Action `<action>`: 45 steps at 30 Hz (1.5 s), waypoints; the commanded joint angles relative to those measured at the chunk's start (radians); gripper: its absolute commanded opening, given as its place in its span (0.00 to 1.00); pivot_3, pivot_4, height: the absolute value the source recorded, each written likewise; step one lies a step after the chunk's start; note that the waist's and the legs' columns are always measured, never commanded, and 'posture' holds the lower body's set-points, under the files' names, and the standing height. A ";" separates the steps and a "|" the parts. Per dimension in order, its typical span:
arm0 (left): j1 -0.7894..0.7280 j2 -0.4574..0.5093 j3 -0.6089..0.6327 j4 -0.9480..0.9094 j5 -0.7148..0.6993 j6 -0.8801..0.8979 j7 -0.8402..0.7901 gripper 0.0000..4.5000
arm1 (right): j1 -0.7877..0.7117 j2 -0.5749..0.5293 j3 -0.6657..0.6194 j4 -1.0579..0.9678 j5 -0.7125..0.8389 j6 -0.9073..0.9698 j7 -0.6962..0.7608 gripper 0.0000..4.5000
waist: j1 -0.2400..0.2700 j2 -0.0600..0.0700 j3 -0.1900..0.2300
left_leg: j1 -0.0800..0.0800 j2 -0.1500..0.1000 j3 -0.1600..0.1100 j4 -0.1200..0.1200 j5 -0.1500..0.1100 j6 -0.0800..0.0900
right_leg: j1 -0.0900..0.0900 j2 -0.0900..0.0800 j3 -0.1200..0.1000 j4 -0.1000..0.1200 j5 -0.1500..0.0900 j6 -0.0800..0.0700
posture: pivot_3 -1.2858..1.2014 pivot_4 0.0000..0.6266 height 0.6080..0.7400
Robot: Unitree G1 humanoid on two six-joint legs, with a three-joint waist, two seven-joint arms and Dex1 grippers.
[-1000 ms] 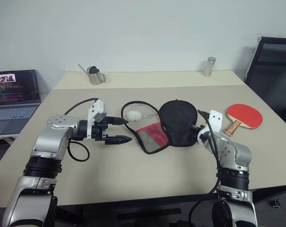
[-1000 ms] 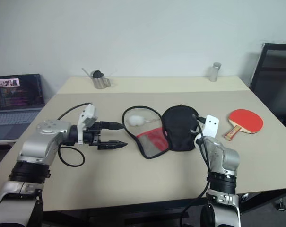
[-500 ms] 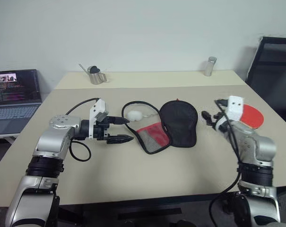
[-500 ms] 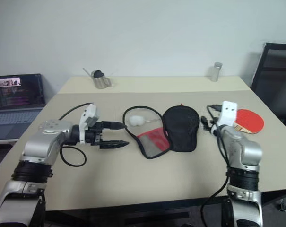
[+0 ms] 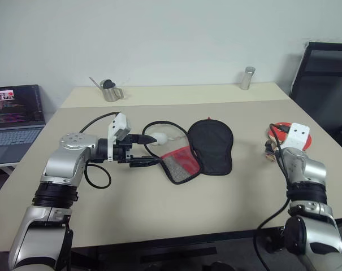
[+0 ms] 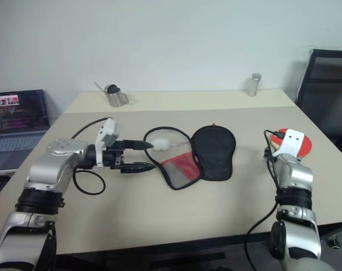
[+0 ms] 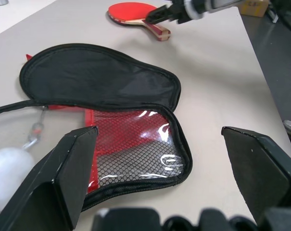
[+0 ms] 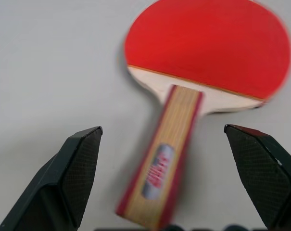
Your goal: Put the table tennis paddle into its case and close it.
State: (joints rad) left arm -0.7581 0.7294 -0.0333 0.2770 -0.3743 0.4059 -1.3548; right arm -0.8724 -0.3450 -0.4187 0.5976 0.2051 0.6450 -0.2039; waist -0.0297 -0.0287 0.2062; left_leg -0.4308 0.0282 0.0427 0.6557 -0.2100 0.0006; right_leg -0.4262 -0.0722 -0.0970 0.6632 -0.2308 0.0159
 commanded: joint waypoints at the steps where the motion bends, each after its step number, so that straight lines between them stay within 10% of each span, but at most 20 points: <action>1: -0.028 0.003 0.013 -0.017 -0.002 -0.015 0.001 1.00 | -0.060 -0.010 0.002 0.127 -0.020 -0.114 -0.025 0.99 | 0.000 0.000 0.000 | 0.000 0.000 0.000 -0.001 0.000 0.000 | 0.000 0.000 0.000 0.000 0.000 0.000 | 0.52 0.24 1.00; 15: -0.016 0.013 0.018 -0.027 0.002 -0.016 0.010 1.00 | -0.120 0.004 0.006 0.383 -0.033 -0.273 -0.146 0.99 | 0.000 0.000 0.000 | 0.002 0.000 0.003 -0.002 0.000 0.000 | 0.000 0.000 0.003 -0.001 0.000 0.000 | 0.52 0.24 1.00; 23: -0.012 0.013 0.014 -0.030 0.007 -0.018 0.013 1.00 | -0.082 0.002 -0.021 0.321 0.029 -0.188 -0.109 0.49 | 0.000 -0.001 0.000 | 0.003 0.000 0.004 -0.003 0.000 0.000 | 0.000 0.000 0.003 -0.001 0.000 0.000 | 0.52 0.24 1.00; 26: -0.008 0.014 0.015 -0.034 0.005 -0.014 0.015 1.00 | -0.017 -0.033 0.030 0.208 0.012 -0.091 -0.027 0.30 | 0.001 -0.001 0.000 | 0.005 0.000 0.006 -0.004 0.000 0.000 | 0.001 0.000 0.005 0.000 0.000 0.000 | 0.52 0.24 1.00; 45: -0.012 -0.033 -0.023 -0.031 -0.003 -0.014 -0.017 1.00 | 0.553 -0.310 0.286 -0.899 0.183 0.581 0.527 0.30 | 0.001 -0.001 -0.001 | 0.011 0.003 0.009 -0.010 0.000 0.000 | 0.002 0.003 0.007 -0.003 0.000 -0.001 | 0.52 0.24 1.00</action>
State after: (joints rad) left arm -0.7528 0.6994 -0.0587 0.2693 -0.3686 0.4038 -1.3615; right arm -0.3341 -0.6484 -0.1400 -0.2305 0.3387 1.1780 0.2713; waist -0.0287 -0.0297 0.2054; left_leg -0.4192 0.0314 0.0521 0.6453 -0.2100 0.0004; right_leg -0.4238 -0.0695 -0.0903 0.6601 -0.2312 0.0149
